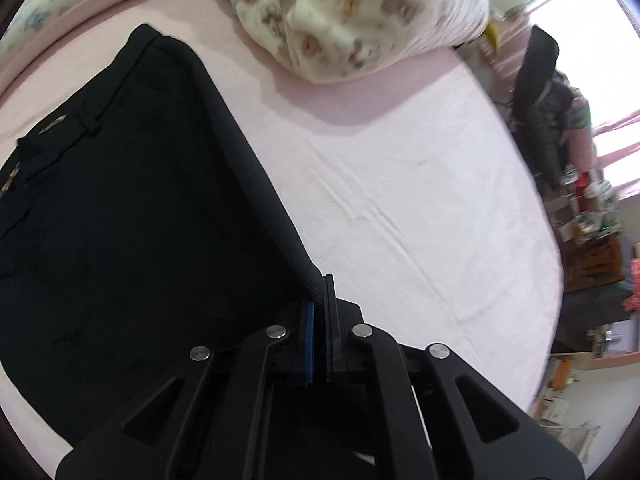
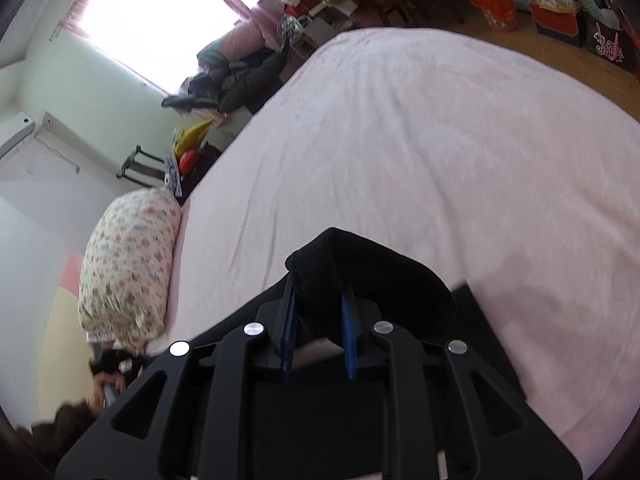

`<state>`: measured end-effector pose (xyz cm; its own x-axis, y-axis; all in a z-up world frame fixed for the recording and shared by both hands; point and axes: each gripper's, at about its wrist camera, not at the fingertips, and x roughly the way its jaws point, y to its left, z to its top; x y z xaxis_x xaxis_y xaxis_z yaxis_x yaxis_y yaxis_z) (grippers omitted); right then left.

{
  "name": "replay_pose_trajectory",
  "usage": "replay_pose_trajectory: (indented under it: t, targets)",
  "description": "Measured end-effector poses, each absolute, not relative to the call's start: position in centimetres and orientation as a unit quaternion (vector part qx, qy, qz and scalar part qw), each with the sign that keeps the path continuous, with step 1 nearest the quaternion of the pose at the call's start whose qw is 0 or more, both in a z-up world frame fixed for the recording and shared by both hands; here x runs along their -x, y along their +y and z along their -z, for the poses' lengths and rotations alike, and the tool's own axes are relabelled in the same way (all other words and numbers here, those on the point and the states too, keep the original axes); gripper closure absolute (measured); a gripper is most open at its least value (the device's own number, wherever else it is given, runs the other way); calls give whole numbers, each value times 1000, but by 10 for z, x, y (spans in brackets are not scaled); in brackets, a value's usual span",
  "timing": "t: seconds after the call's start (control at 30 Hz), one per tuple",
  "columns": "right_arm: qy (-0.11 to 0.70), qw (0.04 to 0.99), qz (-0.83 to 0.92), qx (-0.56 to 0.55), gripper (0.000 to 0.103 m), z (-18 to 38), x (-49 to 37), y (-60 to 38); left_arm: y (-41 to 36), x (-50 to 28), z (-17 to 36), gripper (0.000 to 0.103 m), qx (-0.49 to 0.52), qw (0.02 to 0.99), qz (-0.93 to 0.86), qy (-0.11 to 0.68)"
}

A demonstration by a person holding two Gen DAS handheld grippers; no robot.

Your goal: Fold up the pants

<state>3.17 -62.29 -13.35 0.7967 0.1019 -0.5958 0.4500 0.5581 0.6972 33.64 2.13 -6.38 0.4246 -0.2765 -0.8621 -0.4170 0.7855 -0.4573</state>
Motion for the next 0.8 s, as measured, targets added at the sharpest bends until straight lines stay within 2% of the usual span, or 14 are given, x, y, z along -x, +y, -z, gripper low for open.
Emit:
replay_pose_trajectory:
  t: [0.23,0.37,0.5,0.57,0.67,0.8]
  targets:
    - [249,851,96,-453,84,111,-37,-640,59,-266,33,100,364,796,-4,483]
    - [291,813,150,-481,84,158,-19,-643,66,-186,52,100,374,775,-16,509]
    - [339,768,197,-507,83,209,10,-632,78,-118,106,100,380,735,-71,556]
    - [372,739,221,-517,69,230,25,-623,81,-107,131,100,369,724,-90,575]
    - [374,713,244,-540,55,237,47,-619,78,-104,163,99,335,718,-100,601]
    - [343,693,256,-580,50,229,73,-620,72,-112,163,97,307,729,-87,605]
